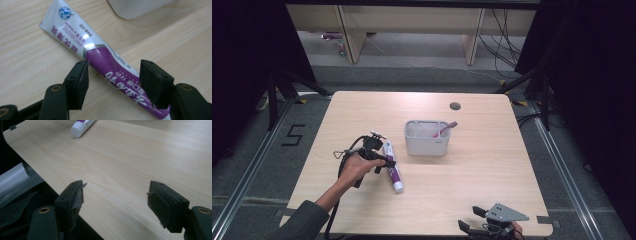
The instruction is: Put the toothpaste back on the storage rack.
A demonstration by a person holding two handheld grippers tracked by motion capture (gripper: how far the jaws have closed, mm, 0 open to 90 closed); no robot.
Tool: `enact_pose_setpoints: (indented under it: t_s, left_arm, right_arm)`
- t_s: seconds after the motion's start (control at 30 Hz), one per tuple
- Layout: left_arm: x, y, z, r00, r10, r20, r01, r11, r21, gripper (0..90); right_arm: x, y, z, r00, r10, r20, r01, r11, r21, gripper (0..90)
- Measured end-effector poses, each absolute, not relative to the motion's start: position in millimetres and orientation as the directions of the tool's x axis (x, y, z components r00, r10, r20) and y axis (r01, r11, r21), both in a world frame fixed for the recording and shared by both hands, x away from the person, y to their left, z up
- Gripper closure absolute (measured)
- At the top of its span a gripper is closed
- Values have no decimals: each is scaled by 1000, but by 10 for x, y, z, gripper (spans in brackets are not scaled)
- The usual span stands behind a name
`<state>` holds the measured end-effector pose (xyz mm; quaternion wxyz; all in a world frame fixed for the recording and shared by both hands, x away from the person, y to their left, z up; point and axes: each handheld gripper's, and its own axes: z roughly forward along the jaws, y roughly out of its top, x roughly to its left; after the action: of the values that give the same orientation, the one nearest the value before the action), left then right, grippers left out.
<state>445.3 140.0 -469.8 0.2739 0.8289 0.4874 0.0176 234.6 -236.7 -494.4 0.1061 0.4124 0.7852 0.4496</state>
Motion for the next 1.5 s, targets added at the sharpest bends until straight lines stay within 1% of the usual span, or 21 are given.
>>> enact_pose_setpoints:
  t_s: [0.07,0.1,0.2,0.27,0.47,0.5,0.57,0.6,0.9,0.97,1.0,1.07,1.13,1.4,1.43,1.5]
  left_arm:
    - [4474,1367,-4706,533,817,-220,794,-393,463,390]
    - [4475,1344,-4722,524,821,-226,801,-385,458,386]
    - [4479,1309,-4768,512,835,-200,807,-388,444,361]
    - [4477,1303,-4789,489,847,-211,822,-365,437,355]
    - [4505,1244,-4813,477,857,-195,829,-364,425,339]
    - [4507,1235,-4817,474,859,-191,829,-363,426,342]
    - [4517,1225,-4829,477,858,-192,829,-367,423,345]
    - [4518,1222,-4832,477,858,-190,828,-366,425,349]
    - [4507,1268,-4814,483,859,-169,823,-380,421,438]
    - [4502,1276,-4812,499,852,-161,816,-399,418,453]
    - [4499,1276,-4814,502,850,-159,813,-401,421,458]
    - [4489,1281,-4809,506,849,-155,812,-408,418,474]
    - [4496,1303,-4797,535,834,-138,797,-443,410,492]
    - [4469,1343,-4805,516,842,-159,809,-419,413,547]
    - [4476,1360,-4797,532,834,-148,801,-438,409,553]
    - [4475,1382,-4799,534,832,-152,799,-438,411,569]
  right_arm:
    - [2350,-2371,-4946,-641,742,196,547,262,795,295]
    - [2345,-2369,-4946,-638,742,205,553,256,793,295]
    - [2346,-2367,-4945,-638,742,206,553,255,793,295]
    - [2344,-2369,-4944,-637,744,203,552,256,794,295]
    - [2338,-2379,-4926,-633,749,194,555,265,788,295]
    - [2329,-2361,-4932,-628,745,227,571,243,784,295]
    - [2326,-2366,-4924,-625,746,231,580,246,777,295]
    - [2334,-2374,-4930,-633,744,214,561,250,789,295]
    - [2352,-2396,-4923,-647,740,184,532,265,804,295]
    - [2351,-2394,-4922,-648,738,186,533,266,803,295]
    - [2336,-2383,-4918,-635,744,207,554,253,793,295]
    - [2332,-2380,-4917,-633,745,213,560,251,790,295]
    - [2350,-2393,-4923,-648,739,185,534,267,802,295]
    - [2340,-2390,-4917,-635,747,198,545,251,800,295]
    - [2341,-2390,-4918,-635,747,197,545,252,800,295]
    - [2342,-2390,-4919,-635,747,195,544,254,800,295]
